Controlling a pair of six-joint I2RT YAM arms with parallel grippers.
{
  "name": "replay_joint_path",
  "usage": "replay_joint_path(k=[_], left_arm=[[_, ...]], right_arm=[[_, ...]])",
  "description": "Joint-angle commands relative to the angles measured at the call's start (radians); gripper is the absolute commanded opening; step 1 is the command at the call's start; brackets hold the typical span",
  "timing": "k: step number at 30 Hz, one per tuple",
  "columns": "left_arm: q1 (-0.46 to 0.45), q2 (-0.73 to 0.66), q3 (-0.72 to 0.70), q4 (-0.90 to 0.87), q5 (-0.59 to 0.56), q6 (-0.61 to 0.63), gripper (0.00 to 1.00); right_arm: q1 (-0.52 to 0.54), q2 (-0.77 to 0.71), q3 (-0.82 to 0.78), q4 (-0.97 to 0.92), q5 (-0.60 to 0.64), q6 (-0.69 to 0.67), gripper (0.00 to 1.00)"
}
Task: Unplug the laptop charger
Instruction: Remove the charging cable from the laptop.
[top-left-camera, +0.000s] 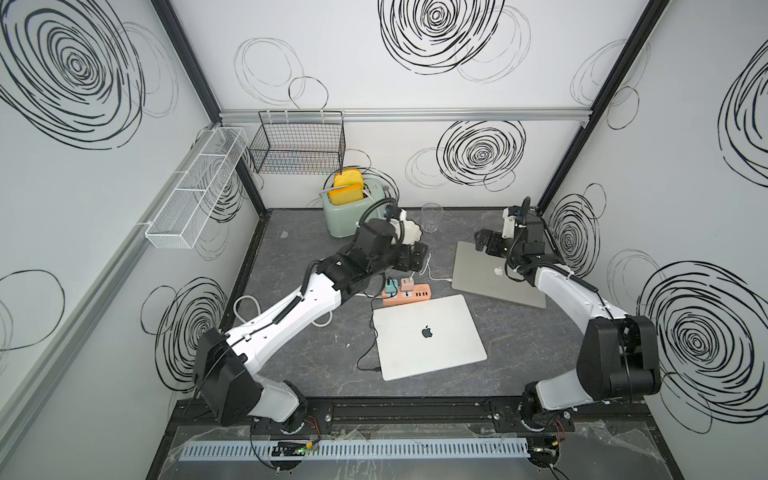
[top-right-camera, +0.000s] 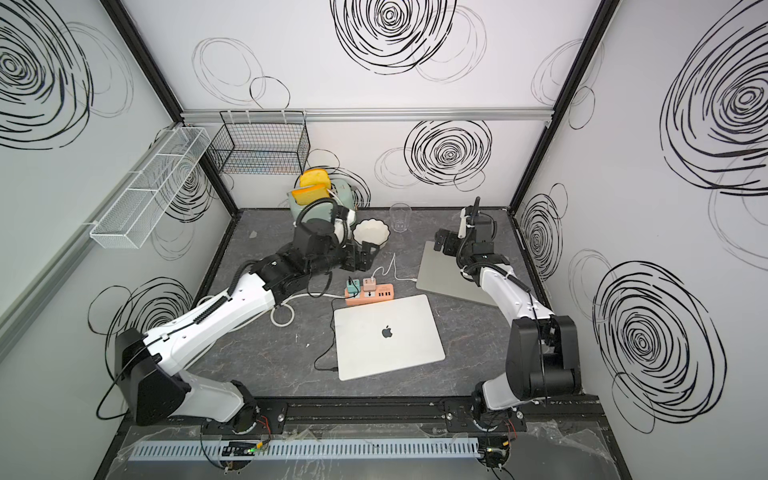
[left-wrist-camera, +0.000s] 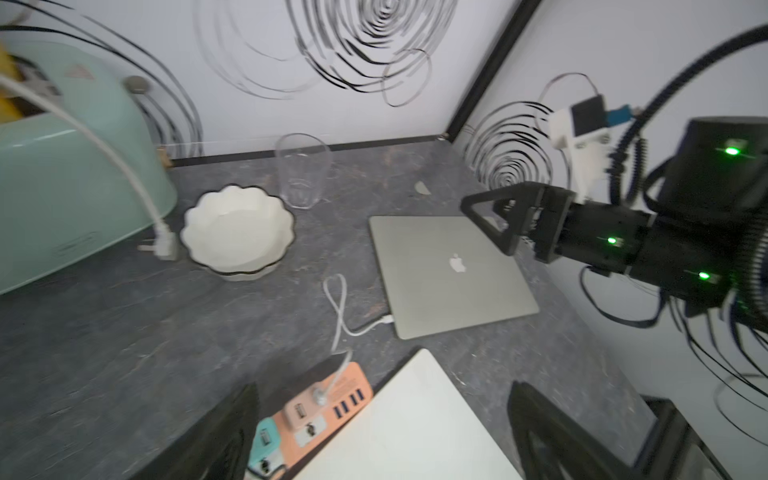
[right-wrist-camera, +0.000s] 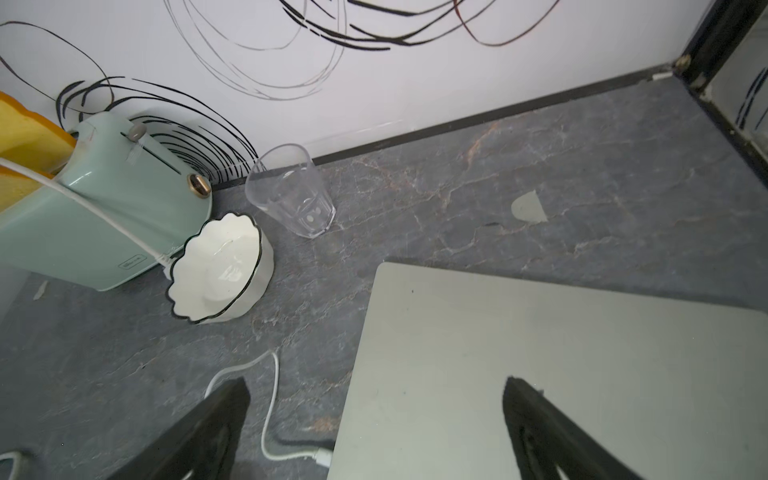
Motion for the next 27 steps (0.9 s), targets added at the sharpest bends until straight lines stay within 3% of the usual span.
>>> replay_joint_path(k=[1,4,11,20,27], left_arm=[[-0.029,0.079,0.060,-0.052,0.162,-0.104,0.97],[-0.042,0.163,0.067,0.037,0.281,-0.189,0.97],[-0.068,0.425,0.249,-0.016,0.351,-0.214,0.98],[-0.023,0.716,0.525,-0.155,0.310,-0.171,0.99],[-0.015,0.782,0.504,-0.144,0.220,-0.232,0.93]], right_arm=[[0.008,-0.081,-0.022,-0.160,-0.086,0.095,0.99],[0.006,-0.123,-0.059,-0.205,-0.109,0.076,0.99],[0.015,-0.209,-0.174,-0.245,-0.109,0.047,0.99],[0.007,-0.184,-0.182,-0.202,-0.180,0.041,0.99],[-0.021,-0.122,-0.182,-0.167,-0.207,0.091,0.99]])
